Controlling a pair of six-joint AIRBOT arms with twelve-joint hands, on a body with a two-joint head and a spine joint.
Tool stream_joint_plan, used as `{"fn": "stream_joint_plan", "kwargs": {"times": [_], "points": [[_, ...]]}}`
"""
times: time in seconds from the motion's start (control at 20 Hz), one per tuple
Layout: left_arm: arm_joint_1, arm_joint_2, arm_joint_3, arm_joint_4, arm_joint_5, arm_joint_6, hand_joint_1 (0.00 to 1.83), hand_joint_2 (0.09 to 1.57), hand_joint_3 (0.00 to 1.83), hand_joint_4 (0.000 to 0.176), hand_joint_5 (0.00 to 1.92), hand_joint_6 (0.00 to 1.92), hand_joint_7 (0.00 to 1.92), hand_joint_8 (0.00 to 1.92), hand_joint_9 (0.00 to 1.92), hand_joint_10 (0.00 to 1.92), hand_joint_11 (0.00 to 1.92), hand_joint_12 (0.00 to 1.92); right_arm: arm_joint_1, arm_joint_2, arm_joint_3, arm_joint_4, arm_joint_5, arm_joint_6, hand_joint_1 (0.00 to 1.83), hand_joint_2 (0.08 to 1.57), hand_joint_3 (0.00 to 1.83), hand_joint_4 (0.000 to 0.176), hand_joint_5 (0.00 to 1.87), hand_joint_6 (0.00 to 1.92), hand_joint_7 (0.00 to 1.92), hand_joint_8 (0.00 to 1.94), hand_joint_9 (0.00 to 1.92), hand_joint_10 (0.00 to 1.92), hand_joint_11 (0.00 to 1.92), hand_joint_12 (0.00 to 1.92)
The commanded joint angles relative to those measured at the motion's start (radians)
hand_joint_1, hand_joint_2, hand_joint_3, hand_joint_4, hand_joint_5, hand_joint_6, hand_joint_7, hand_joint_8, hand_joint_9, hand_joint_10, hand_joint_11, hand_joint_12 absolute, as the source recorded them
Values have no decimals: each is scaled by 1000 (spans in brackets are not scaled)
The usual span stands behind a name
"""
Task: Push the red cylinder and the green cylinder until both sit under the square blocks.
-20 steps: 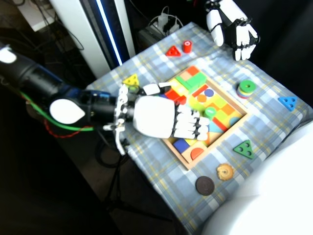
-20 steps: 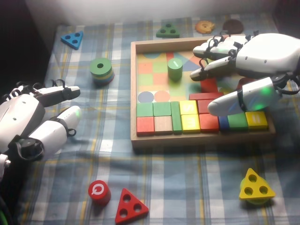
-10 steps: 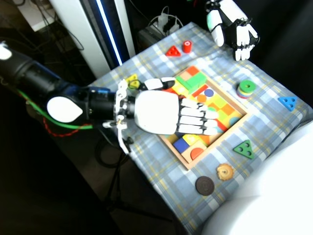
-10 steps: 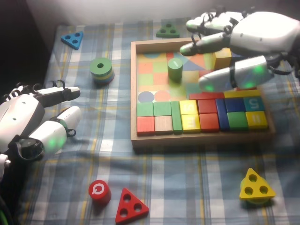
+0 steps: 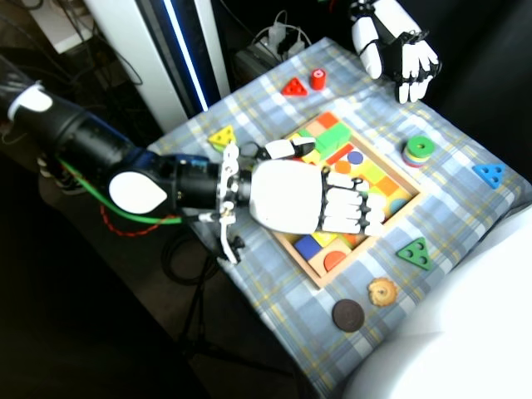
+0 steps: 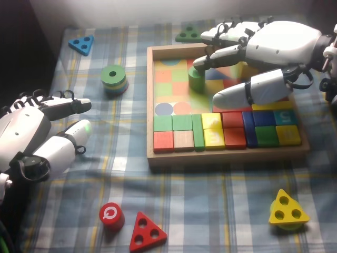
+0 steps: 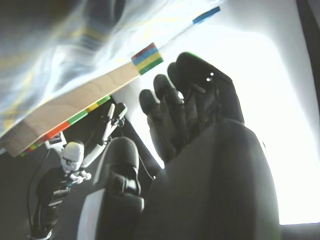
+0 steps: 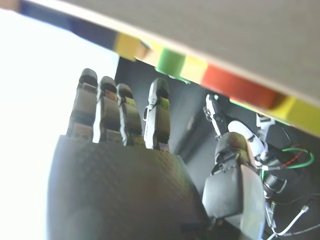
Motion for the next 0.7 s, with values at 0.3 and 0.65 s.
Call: {"fn": "stream_joint_plan", "kwargs": {"times": [0.3,0.65], "points": [[-6,-5,5,37,-106,-8,355,1523,0,0,610,3,531,0,238,526,0,1345,5,-4,1,23,72,6,0,1025,14,119,385,13,0,0,0,0,0,0],[-6,-5,6,37,-103,-8,351,1529,2,0,627,2,532,2,213,588,0,1284,-2,90,-85,-80,23,48,0,974,0,90,393,9,0,0,0,0,0,0]]}}
